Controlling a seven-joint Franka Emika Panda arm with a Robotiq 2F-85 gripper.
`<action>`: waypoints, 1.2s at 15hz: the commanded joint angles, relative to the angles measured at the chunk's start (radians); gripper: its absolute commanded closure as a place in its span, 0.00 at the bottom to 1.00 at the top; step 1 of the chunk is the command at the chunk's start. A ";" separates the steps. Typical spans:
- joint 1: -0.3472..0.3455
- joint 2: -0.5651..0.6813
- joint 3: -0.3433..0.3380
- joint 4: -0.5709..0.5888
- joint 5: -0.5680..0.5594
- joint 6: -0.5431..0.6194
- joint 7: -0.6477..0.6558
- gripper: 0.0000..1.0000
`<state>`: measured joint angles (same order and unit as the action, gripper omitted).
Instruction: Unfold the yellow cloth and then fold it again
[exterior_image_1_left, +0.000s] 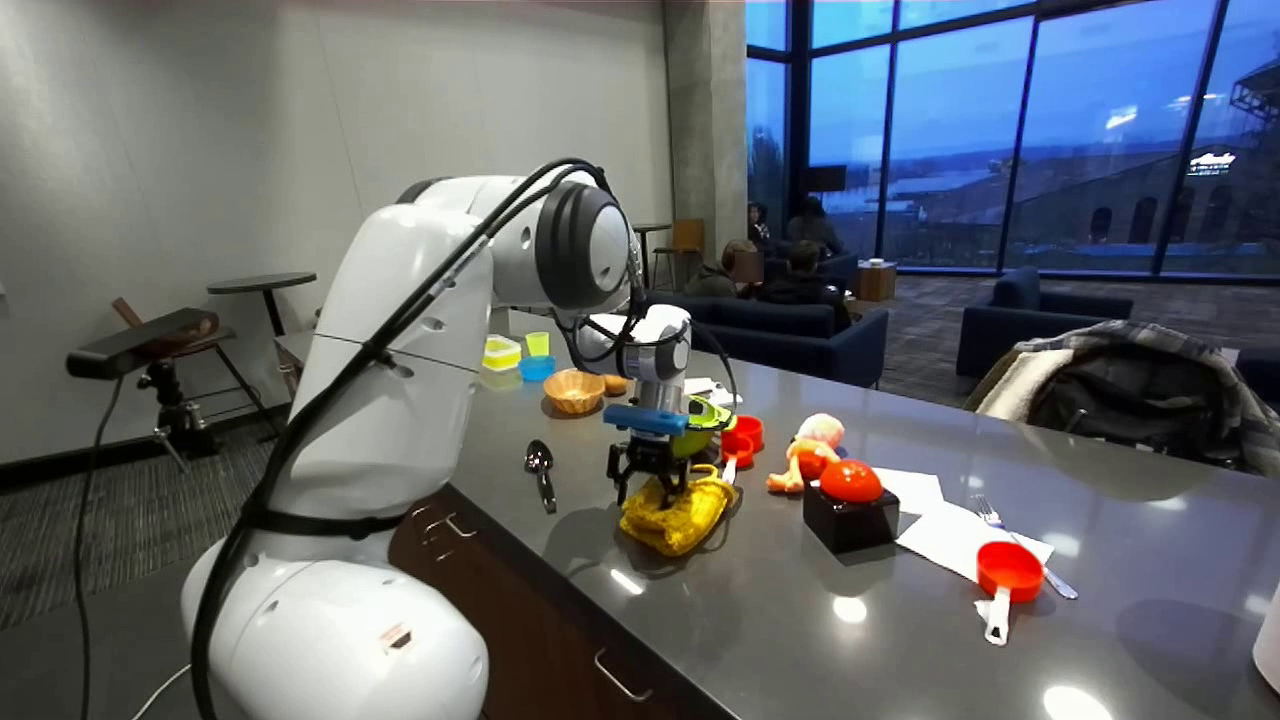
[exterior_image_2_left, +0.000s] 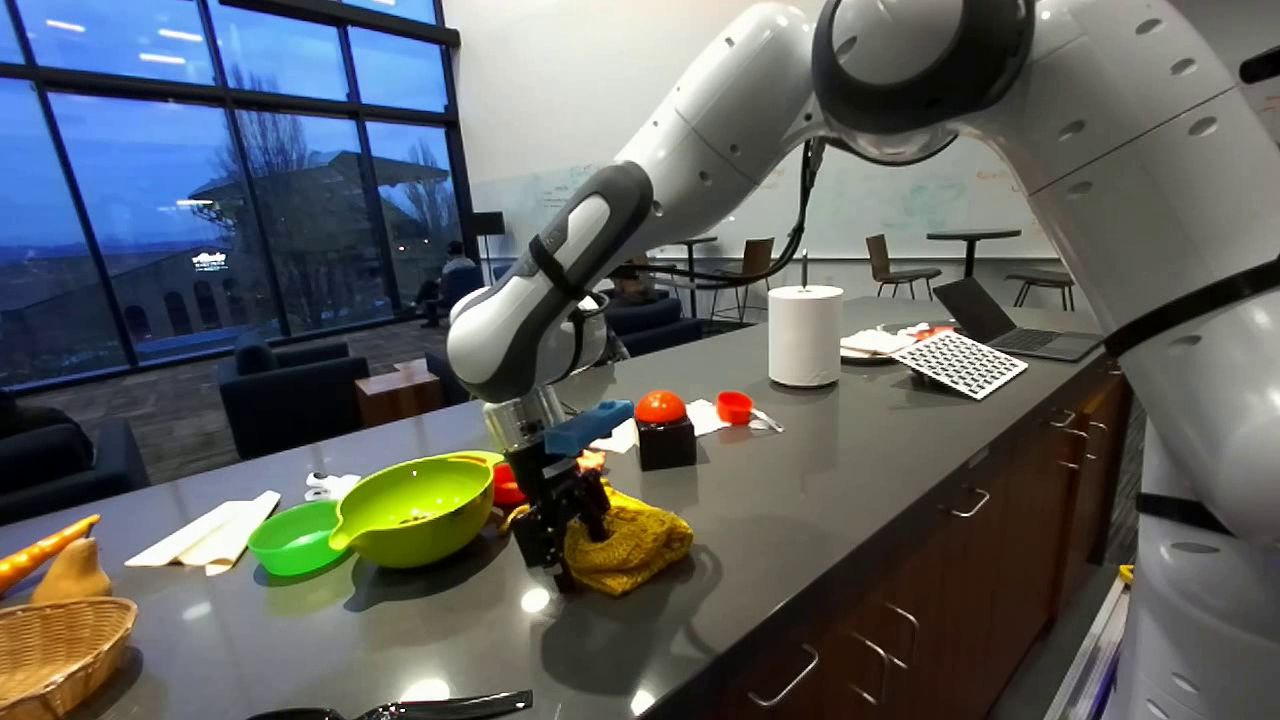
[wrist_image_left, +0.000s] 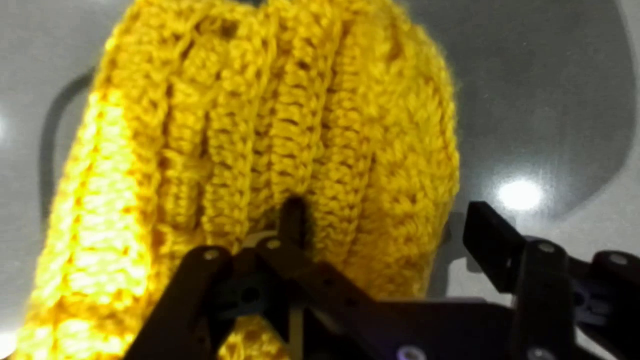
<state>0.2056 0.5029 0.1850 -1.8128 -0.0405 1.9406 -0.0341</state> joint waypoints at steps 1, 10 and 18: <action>-0.004 -0.005 -0.003 -0.016 0.016 0.027 -0.023 0.47; -0.013 -0.025 -0.007 -0.029 0.017 0.040 -0.025 0.98; -0.007 -0.054 -0.016 -0.016 -0.005 -0.016 -0.014 0.97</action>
<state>0.1919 0.4873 0.1764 -1.8105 -0.0405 1.9453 -0.0457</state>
